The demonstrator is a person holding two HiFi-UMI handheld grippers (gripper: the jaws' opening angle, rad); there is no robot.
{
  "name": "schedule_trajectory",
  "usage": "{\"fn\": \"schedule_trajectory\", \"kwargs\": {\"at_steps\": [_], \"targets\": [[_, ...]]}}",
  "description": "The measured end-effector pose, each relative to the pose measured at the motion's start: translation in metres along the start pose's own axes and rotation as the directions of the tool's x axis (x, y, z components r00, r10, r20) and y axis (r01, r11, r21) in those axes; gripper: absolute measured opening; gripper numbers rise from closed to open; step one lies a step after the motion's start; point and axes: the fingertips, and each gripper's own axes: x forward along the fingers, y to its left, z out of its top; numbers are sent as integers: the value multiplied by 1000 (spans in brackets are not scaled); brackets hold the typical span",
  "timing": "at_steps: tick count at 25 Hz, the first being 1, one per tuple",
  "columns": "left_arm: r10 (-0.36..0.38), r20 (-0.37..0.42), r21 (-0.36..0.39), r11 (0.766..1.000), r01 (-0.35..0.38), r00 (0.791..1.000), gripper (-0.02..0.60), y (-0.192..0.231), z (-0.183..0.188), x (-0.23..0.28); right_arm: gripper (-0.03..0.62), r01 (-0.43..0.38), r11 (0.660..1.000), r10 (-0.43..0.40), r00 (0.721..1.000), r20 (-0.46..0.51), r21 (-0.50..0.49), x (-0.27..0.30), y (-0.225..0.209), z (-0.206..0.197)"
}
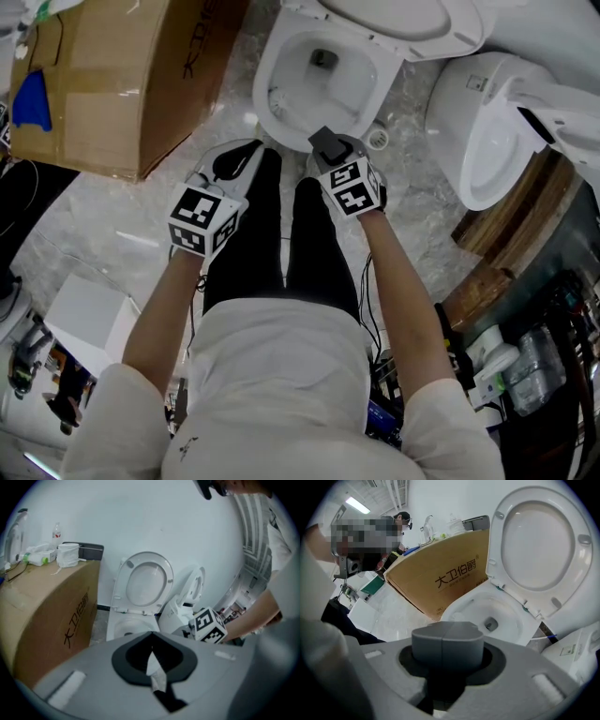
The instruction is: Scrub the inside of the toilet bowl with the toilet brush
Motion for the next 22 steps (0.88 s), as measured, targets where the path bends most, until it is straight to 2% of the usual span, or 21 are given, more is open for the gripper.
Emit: {"fn": "schedule_trajectory", "kwargs": {"at_steps": [13,22], "targets": [[34,6,-16,999,-33,999,-14,6,7,9,147,2,994,-13,995,100,108,13,-41,27],[56,18,-22,998,-55,998,-14,8,12,13,147,53,988,-76,985,154,148,17,-78,45]]}}
